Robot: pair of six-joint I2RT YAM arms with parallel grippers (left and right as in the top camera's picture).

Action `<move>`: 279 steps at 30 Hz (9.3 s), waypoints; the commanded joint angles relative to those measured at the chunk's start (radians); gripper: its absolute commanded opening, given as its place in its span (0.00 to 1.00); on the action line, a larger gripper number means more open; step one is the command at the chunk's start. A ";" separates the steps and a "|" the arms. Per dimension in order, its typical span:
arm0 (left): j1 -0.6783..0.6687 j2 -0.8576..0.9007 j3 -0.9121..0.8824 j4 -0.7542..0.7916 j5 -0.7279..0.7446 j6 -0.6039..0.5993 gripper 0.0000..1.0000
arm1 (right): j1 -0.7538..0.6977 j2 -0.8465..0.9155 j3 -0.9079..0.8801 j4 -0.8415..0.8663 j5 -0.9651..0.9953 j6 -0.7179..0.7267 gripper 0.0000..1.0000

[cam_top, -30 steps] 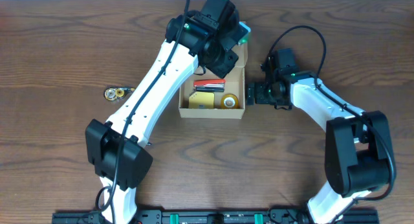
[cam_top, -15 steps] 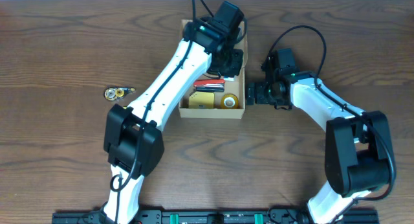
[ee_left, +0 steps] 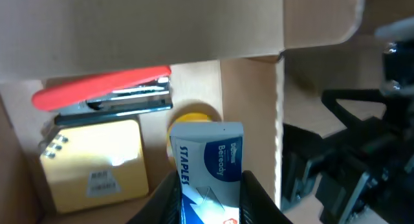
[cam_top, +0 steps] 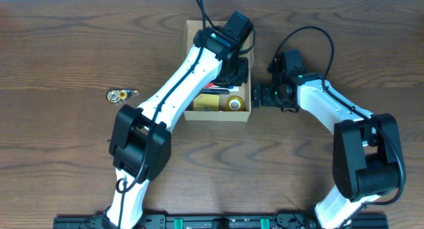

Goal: Pack container
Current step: 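Lower the staples box into the box and open the left gripper, then move the left gripper to the correction tape and grasp it, then lift the correction tape with the left gripper toward the box, then lower the correction tape into the box and open the left gripper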

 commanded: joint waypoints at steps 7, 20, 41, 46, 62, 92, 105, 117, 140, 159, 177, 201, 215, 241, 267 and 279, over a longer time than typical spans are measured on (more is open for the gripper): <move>-0.018 0.028 -0.024 0.053 -0.018 -0.012 0.19 | -0.007 0.001 -0.002 -0.001 -0.004 -0.013 0.99; -0.037 0.028 -0.060 0.117 -0.016 -0.013 0.21 | -0.007 0.001 -0.002 -0.001 -0.004 -0.013 0.99; -0.038 0.028 -0.068 0.145 -0.014 -0.027 0.38 | -0.007 0.001 -0.002 -0.001 -0.004 -0.013 0.99; -0.035 0.027 -0.068 0.145 -0.014 -0.027 0.38 | -0.007 0.001 -0.002 -0.001 -0.004 -0.013 0.99; 0.097 -0.200 -0.068 0.075 -0.029 0.292 0.39 | -0.007 0.001 -0.002 -0.001 -0.004 -0.013 0.99; 0.546 -0.063 -0.071 -0.195 -0.269 -0.550 0.38 | -0.007 0.001 -0.002 -0.001 -0.004 -0.013 0.99; 0.607 0.063 -0.071 -0.273 -0.276 -0.944 0.54 | -0.007 0.001 -0.002 -0.001 -0.004 -0.013 0.99; 0.642 0.168 -0.071 -0.271 -0.338 -1.023 0.63 | -0.007 0.001 -0.002 -0.001 -0.004 -0.013 0.99; 0.647 0.187 -0.136 -0.124 -0.407 -1.030 0.97 | -0.007 0.001 -0.002 -0.001 -0.004 -0.013 0.99; 0.643 0.183 -0.265 0.038 -0.343 -0.923 0.98 | -0.007 0.001 -0.002 -0.001 -0.004 -0.013 0.99; 0.639 0.183 -0.305 0.110 -0.267 -0.881 0.52 | -0.007 0.001 -0.002 -0.001 -0.004 -0.013 0.99; 0.536 -0.088 -0.305 0.111 -0.385 -0.443 0.06 | -0.007 0.001 -0.002 -0.001 -0.004 -0.013 0.99; 0.330 -0.240 -0.304 0.314 -0.374 0.295 0.05 | -0.007 0.001 -0.002 -0.001 -0.004 -0.013 0.99; 0.124 -0.290 -0.304 0.238 -0.093 1.405 0.05 | -0.007 0.001 -0.002 -0.001 -0.004 -0.013 0.99; 0.089 -0.026 -0.305 0.261 -0.125 1.714 0.06 | -0.007 0.001 -0.002 -0.001 -0.004 -0.013 0.99; 0.090 -0.005 -0.305 0.292 -0.146 1.724 0.31 | -0.007 0.001 -0.002 -0.001 -0.004 -0.013 0.99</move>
